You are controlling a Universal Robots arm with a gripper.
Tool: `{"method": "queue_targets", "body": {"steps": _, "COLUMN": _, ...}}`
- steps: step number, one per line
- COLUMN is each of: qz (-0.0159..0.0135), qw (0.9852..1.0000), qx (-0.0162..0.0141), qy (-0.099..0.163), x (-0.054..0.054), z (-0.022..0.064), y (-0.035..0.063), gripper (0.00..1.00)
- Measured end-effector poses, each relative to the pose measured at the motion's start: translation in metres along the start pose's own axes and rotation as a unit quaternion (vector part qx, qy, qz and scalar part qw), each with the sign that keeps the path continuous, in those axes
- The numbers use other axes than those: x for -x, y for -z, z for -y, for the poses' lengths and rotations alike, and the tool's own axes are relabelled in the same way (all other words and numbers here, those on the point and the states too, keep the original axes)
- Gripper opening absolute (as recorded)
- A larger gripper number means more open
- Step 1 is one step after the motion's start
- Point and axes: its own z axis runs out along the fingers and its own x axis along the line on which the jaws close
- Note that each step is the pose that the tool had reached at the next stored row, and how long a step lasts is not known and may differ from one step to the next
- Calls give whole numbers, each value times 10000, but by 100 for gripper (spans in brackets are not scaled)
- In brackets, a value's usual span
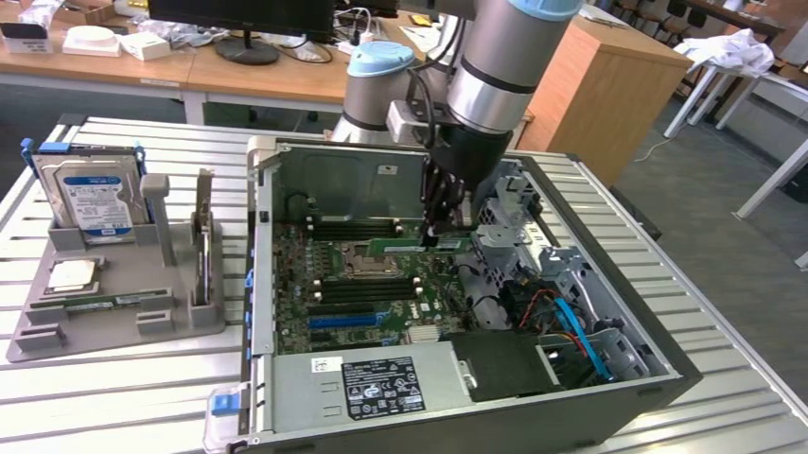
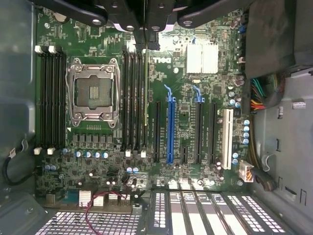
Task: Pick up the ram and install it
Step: 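Insert the ram into the slot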
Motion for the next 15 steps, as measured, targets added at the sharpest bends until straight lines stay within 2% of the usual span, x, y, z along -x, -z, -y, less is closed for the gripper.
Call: {"method": "queue_targets", "body": {"steps": 15, "qz": 0, "qw": 10000, "qx": 0, "qy": -1, "x": -2, "z": 5, "y": -106, "gripper": 11}}
